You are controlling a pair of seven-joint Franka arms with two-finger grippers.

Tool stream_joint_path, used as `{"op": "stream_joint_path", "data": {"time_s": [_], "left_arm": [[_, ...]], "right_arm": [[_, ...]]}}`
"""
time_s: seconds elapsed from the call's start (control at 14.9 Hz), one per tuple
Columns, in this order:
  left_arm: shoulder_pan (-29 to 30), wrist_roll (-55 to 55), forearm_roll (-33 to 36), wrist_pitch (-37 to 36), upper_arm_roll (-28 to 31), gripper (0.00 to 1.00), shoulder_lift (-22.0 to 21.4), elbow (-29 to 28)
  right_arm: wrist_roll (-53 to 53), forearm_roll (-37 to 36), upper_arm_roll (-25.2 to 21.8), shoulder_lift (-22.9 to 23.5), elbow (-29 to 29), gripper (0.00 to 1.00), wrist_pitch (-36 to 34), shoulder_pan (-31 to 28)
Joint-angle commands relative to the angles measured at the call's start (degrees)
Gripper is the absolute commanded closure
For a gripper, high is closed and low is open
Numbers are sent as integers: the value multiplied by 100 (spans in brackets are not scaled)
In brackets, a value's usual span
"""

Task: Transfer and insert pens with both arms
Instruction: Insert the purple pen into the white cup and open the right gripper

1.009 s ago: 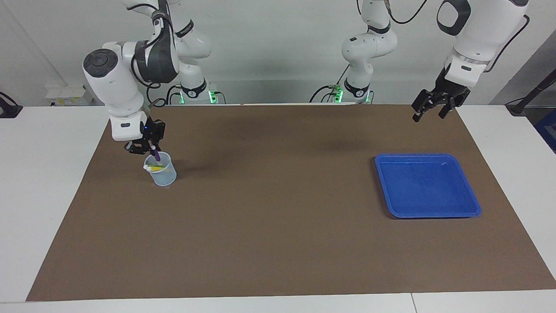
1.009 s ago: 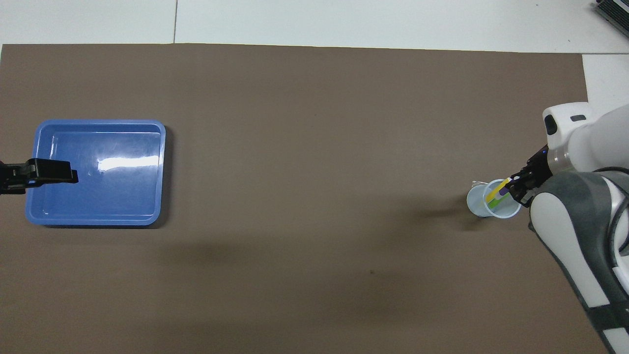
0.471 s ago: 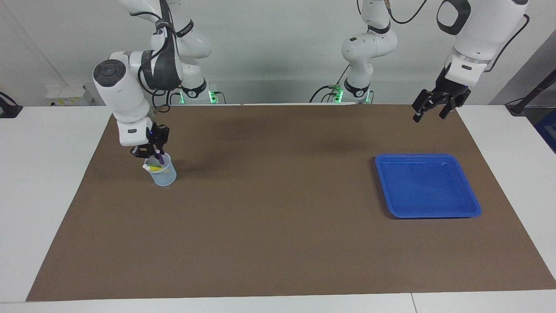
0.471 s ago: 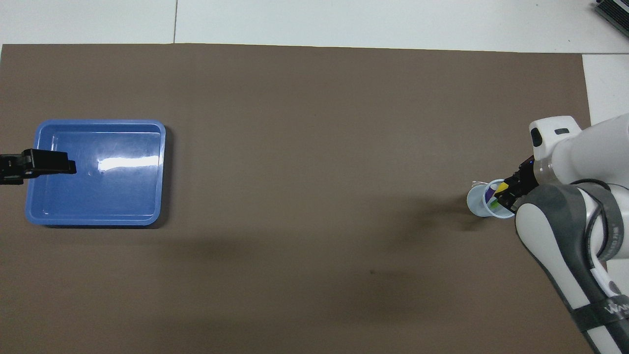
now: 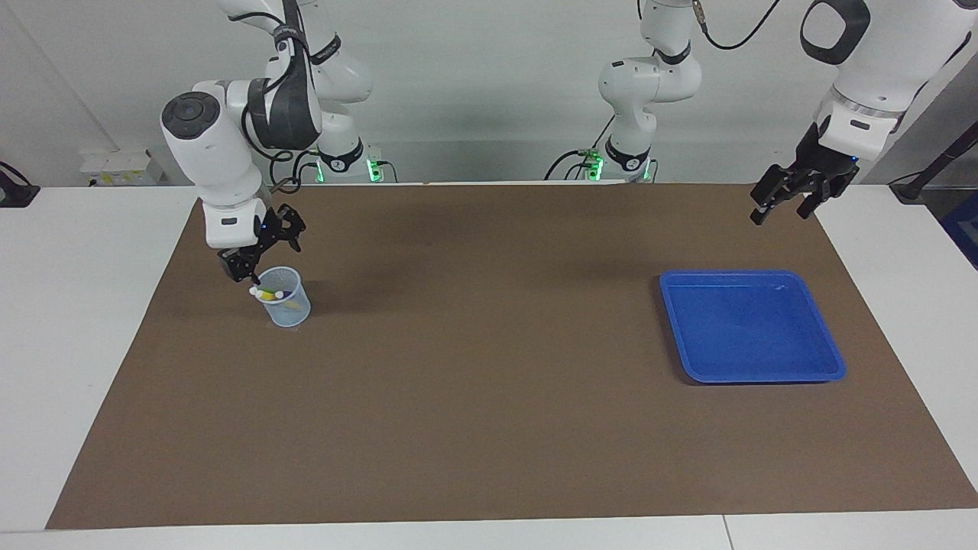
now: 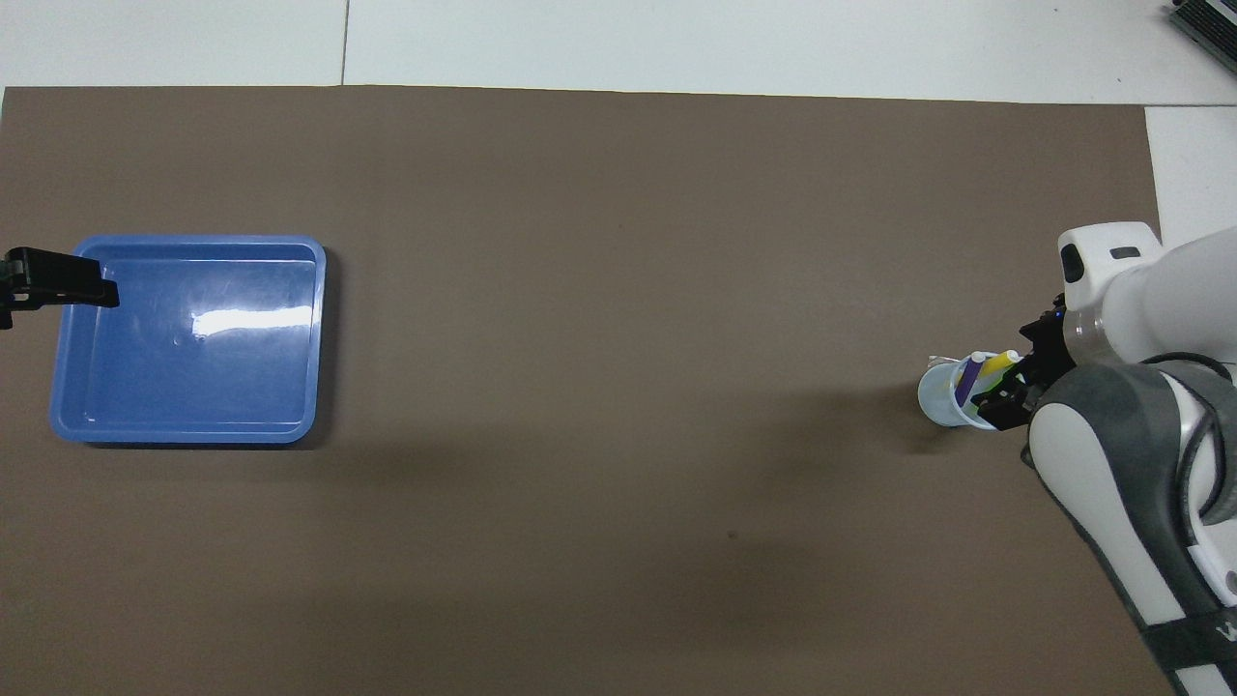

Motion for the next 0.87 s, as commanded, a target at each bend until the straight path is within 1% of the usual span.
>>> {"op": "stream_joint_path", "data": {"time_s": [0.0, 0.13, 0.2, 0.34, 0.54, 0.67, 0.81], "left_arm": [[-115, 28, 200, -301, -57, 0, 160, 317], [-123, 19, 226, -301, -197, 0, 229, 317], [-123, 10, 261, -266, -312, 0, 230, 300], [-115, 19, 262, -204, -339, 0, 230, 256], [-97, 28, 253, -90, -339, 0, 169, 142], [-97, 45, 244, -63, -339, 0, 151, 176], [-115, 98, 262, -133, -330, 0, 142, 176]], "right_arm": [[559, 160, 44, -61, 449, 0, -573, -46], [1393, 160, 62, -61, 695, 0, -960, -20], [1806, 160, 62, -69, 748, 0, -1101, 6], [2554, 169, 70, -70, 775, 0, -1260, 7], [2768, 178, 88, -52, 828, 0, -1278, 7], [2864, 186, 88, -52, 819, 0, -1313, 15], [3363, 213, 18, 1, 924, 0, -1383, 138]]}}
